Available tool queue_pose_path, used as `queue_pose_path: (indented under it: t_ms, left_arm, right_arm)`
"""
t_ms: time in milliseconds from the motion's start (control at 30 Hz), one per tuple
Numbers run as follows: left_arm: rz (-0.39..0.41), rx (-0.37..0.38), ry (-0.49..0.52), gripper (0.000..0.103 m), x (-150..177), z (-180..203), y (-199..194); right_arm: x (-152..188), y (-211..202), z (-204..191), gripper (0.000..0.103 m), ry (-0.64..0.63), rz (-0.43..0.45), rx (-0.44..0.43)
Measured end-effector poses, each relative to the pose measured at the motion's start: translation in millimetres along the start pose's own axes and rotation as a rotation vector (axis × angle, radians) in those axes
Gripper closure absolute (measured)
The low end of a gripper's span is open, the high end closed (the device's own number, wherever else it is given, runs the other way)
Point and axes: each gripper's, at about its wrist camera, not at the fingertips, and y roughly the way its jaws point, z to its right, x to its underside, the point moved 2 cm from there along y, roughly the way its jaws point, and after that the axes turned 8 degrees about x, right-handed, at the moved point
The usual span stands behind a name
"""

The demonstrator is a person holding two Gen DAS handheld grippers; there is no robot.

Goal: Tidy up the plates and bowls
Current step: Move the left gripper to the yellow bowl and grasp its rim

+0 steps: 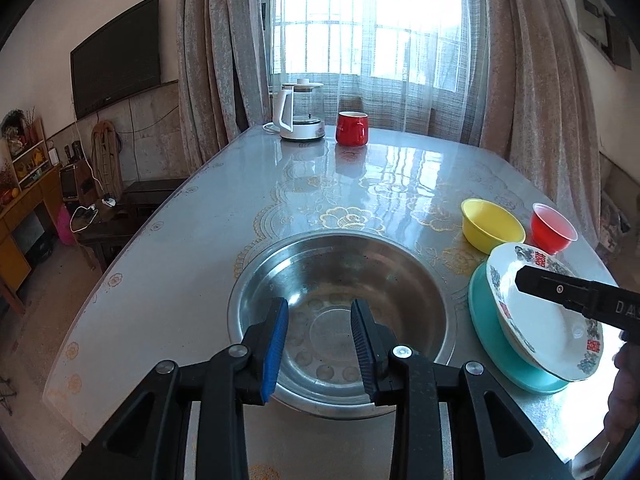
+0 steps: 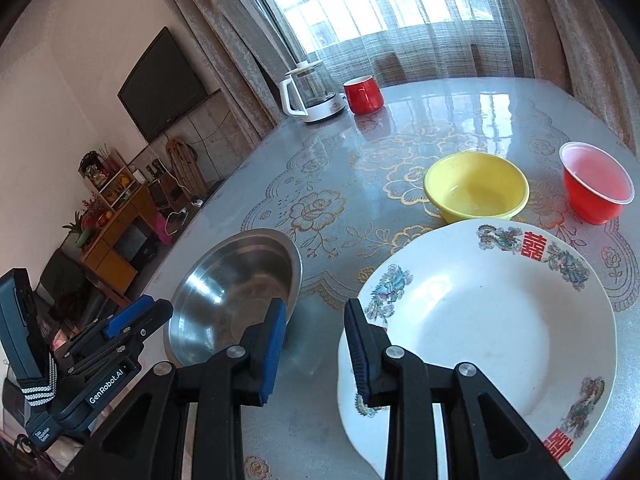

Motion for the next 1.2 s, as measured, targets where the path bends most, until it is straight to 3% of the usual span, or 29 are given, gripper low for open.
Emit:
queue_pose_path:
  t_ms: [667,933,1200]
  left_arm:
    - [-0.051,0.071,0.102,0.070,-12,54,32]
    - [-0.134,0.131,0.076,0.070,-27,69,61]
    - [-0.164,0.226,0.046,0.070,-54,92,89]
  right_arm:
    - [-15,-20,91,0.073,0.197,0.046,0.089]
    - [-29,-18,124,0.073,0.303,0.053,0.128]
    - [-47,-7,152,0.073,0.369,0.044,0.155]
